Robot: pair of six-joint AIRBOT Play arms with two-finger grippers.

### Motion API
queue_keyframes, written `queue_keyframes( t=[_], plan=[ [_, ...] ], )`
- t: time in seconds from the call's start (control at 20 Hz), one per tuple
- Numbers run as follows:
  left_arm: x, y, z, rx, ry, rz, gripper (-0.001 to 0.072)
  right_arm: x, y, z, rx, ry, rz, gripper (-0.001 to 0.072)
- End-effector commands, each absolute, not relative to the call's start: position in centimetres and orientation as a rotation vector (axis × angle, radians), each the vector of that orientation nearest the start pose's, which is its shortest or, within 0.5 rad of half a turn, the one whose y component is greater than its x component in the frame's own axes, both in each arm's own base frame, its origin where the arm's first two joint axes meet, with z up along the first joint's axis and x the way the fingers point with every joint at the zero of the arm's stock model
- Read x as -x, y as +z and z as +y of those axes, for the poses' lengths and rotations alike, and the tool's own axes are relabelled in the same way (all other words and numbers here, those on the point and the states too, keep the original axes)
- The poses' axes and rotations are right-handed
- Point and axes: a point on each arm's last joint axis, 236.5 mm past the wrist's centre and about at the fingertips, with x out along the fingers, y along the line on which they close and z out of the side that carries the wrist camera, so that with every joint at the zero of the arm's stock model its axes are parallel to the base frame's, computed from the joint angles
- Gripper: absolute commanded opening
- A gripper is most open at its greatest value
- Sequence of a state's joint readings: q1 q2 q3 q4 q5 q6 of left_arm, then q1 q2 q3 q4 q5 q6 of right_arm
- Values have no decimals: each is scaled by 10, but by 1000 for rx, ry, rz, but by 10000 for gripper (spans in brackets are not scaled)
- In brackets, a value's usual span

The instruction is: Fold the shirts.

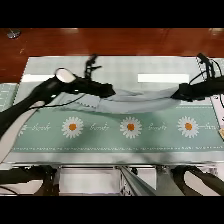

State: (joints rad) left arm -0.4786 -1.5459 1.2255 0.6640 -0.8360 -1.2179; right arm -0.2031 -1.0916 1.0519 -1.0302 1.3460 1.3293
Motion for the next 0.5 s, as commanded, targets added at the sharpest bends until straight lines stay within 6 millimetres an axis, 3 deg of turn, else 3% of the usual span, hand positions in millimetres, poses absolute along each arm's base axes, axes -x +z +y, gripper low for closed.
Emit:
queue_keyframes(
  t=[0.0,0.2,0.3,0.4,0.45],
  plan=[
    [-359,-36,-416,208,-829,1236,23,-289,80,56,-367,299,1164,32],
    [-314,-67,-482,167,-914,1357,23,-282,95,59,-356,306,1121,32],
    [-278,-74,-508,172,-975,1421,23,-285,101,65,-384,326,1098,32],
    [-241,-72,-526,138,-1077,1463,24,-291,111,70,-401,344,1063,33],
    [-233,-70,-527,120,-1100,1471,24,-293,117,72,-403,352,1050,33]
  ],
)
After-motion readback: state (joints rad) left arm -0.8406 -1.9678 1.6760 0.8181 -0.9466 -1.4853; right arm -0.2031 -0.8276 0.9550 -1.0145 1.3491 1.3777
